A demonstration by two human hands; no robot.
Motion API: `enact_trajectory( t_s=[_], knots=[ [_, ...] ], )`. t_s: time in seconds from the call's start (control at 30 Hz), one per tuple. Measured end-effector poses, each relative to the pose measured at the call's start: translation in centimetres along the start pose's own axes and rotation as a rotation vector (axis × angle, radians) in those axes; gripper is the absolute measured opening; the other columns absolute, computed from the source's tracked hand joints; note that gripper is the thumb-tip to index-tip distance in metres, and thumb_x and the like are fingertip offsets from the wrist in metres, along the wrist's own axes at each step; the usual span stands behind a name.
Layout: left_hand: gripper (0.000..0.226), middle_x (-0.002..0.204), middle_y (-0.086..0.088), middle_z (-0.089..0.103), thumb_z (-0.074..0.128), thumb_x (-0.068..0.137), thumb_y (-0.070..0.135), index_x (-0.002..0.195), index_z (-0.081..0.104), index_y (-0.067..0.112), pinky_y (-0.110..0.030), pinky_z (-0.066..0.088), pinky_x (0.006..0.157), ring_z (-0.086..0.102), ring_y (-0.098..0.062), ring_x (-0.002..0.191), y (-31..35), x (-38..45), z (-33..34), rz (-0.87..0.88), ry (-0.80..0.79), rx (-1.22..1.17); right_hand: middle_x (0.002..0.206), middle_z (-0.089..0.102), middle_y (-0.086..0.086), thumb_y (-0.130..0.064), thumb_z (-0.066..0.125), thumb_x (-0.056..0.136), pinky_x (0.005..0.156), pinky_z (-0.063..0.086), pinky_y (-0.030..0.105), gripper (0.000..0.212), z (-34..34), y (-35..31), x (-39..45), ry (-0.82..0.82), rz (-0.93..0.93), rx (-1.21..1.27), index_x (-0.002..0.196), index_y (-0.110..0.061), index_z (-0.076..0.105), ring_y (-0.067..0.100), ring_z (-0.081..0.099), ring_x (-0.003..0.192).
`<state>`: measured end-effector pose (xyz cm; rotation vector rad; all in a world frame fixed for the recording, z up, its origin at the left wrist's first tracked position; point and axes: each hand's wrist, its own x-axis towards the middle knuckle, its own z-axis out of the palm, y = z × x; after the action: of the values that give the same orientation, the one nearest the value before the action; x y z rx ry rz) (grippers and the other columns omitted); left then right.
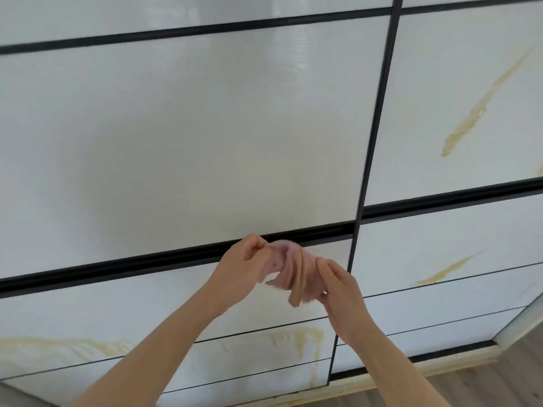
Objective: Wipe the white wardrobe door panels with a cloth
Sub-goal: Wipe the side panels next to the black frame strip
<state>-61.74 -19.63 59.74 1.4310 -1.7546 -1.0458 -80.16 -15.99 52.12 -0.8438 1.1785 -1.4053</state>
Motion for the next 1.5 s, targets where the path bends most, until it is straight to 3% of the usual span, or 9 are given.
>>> enact_trajectory(
  t_s=[0.17, 0.4, 0.5, 0.8, 1.03, 1.17, 1.27, 1.4, 1.5],
  knots=[
    [0.024, 0.089, 0.002, 0.070, 0.045, 0.102, 0.018, 0.092, 0.067, 0.021, -0.035, 0.053, 0.077, 0.062, -0.015, 0.082, -0.4, 0.3, -1.2, -0.056, -0.082, 0.000, 0.083, 0.061, 0.012, -0.032, 0.052, 0.106, 0.058, 0.043, 0.034, 0.026, -0.1, -0.7, -0.4, 0.013, 0.028, -0.113, 0.094, -0.018, 0.070, 0.026, 0.053, 0.071],
    [0.041, 0.103, 0.007, 0.070, 0.068, 0.089, 0.009, 0.117, 0.060, 0.037, -0.025, 0.052, 0.076, 0.071, -0.015, 0.086, -1.9, -0.6, -1.0, 0.016, -0.303, 0.011, 0.131, 0.065, 0.026, -0.015, 0.067, 0.095, 0.085, 0.051, 0.044, 0.041, -1.6, -1.2, -0.9, -0.275, 0.306, 0.403, 0.135, -0.014, 0.059, 0.037, 0.063, 0.111],
    [0.033, 0.095, 0.010, 0.070, 0.068, 0.083, 0.000, 0.097, 0.066, 0.030, -0.026, 0.050, 0.070, 0.064, -0.009, 0.069, -2.0, -0.8, 0.3, 0.159, -0.207, 0.141, 0.128, 0.067, 0.026, -0.014, 0.068, 0.095, 0.084, 0.053, 0.043, 0.039, -1.1, -1.2, -1.1, -0.283, 0.306, 0.420, 0.133, -0.015, 0.061, 0.036, 0.063, 0.108],
    [0.025, 0.087, 0.015, 0.071, 0.048, 0.099, 0.016, 0.093, 0.068, 0.031, -0.019, 0.048, 0.070, 0.064, -0.004, 0.083, -2.5, 0.2, 3.2, 0.134, -0.143, 0.270, 0.108, 0.063, -0.010, -0.030, 0.068, 0.095, 0.078, 0.041, 0.011, 0.005, -1.6, 1.5, -1.7, 0.319, -0.144, -0.543, 0.095, -0.034, 0.068, 0.014, 0.058, 0.107],
    [0.034, 0.093, 0.036, 0.065, 0.037, 0.109, 0.024, 0.129, 0.061, 0.038, -0.016, 0.047, 0.079, 0.060, 0.008, 0.082, -1.4, 0.0, 6.8, 0.225, -0.444, 0.222, 0.122, 0.073, 0.001, -0.066, 0.062, 0.081, 0.105, 0.052, 0.038, 0.066, -0.1, 3.1, -1.3, -0.029, 0.120, 0.145, 0.132, -0.024, 0.057, 0.014, 0.069, 0.115],
    [0.036, 0.124, 0.017, 0.063, 0.039, 0.107, 0.025, 0.133, 0.056, 0.043, -0.039, 0.049, 0.103, 0.062, -0.008, 0.107, -2.4, 1.1, 6.7, 0.254, -0.617, 0.287, 0.108, 0.076, 0.017, -0.038, 0.053, 0.104, 0.097, 0.055, 0.036, 0.036, -0.9, 4.1, -0.9, 0.089, 0.135, 0.242, 0.126, -0.014, 0.067, 0.022, 0.074, 0.102],
    [0.040, 0.146, 0.025, 0.048, 0.044, 0.106, 0.022, 0.142, 0.052, 0.038, -0.027, 0.033, 0.118, 0.036, 0.017, 0.134, -3.6, 3.3, 4.7, 0.394, -0.528, 0.492, 0.087, 0.077, 0.011, -0.023, 0.046, 0.109, 0.085, 0.058, 0.042, 0.031, -2.2, 5.8, -0.4, 0.290, 0.235, 0.301, 0.112, -0.008, 0.073, 0.027, 0.074, 0.078],
    [0.049, 0.158, 0.006, 0.039, 0.031, 0.103, 0.029, 0.148, 0.049, 0.018, -0.024, 0.022, 0.119, 0.026, -0.001, 0.148, -4.7, 7.2, 1.9, 0.774, -0.364, 0.921, 0.082, 0.043, 0.003, -0.018, 0.038, 0.108, 0.056, 0.048, 0.028, 0.037, -3.9, 5.9, 0.4, 0.473, -0.013, 0.248, 0.074, -0.028, 0.052, 0.017, 0.028, 0.052],
    [0.057, 0.164, 0.003, 0.027, 0.022, 0.104, 0.035, 0.156, 0.034, 0.018, -0.021, 0.018, 0.120, 0.030, -0.009, 0.148, -5.5, 8.8, 1.2, 0.813, -0.384, 1.103, 0.111, 0.054, -0.021, -0.037, 0.036, 0.109, 0.064, 0.041, 0.017, 0.021, -2.9, 5.7, 2.3, 0.504, -0.178, 0.200, 0.117, -0.053, 0.047, 0.001, 0.034, 0.060]
  ],
)
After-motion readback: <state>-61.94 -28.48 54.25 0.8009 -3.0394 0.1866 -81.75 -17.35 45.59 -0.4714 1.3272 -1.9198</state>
